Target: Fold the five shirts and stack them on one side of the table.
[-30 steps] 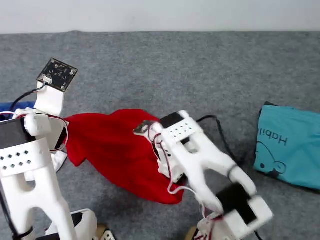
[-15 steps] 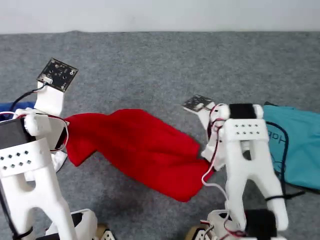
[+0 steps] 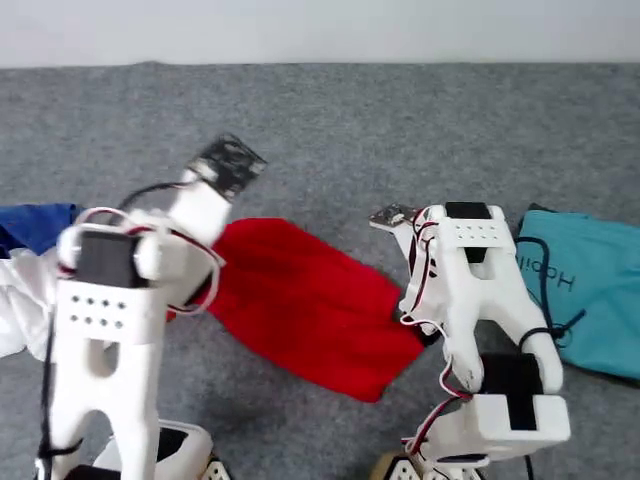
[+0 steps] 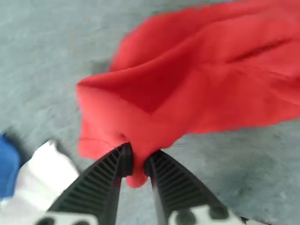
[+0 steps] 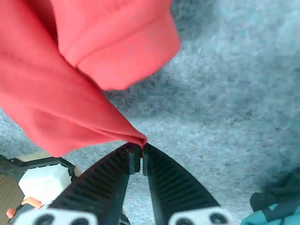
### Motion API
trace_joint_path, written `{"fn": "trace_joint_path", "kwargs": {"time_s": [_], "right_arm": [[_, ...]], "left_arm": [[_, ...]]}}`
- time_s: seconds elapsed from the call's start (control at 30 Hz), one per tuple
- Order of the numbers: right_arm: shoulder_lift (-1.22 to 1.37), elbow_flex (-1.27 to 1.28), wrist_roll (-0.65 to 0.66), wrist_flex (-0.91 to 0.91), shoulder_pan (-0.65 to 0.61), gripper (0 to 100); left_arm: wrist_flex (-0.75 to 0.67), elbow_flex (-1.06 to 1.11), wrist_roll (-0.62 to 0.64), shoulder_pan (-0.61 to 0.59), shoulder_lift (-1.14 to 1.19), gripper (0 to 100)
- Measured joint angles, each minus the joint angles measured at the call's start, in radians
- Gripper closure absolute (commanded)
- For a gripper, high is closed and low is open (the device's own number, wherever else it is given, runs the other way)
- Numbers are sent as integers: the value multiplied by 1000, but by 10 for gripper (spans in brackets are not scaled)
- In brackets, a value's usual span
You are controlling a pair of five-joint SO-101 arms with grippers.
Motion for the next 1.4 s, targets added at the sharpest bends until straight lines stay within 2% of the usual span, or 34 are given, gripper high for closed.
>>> {"fn": "trace_joint_path", "kwargs": {"time_s": [0.17,0.33,0.67,0.93,1.4], "right_arm": [[-3,0,-3,43,-34,867],[-71,0,-38,110,-63,829],[-137,0,-109,155,-203,829],[-63,0,-109,94,-204,829],[146,0,-112,-38,-206,829]], "left_arm": [[-63,100,2,43,0,994],[-112,149,2,48,0,994],[-242,265,2,21,0,994],[-316,336,2,-112,0,994],[-319,367,2,-120,0,994]]}}
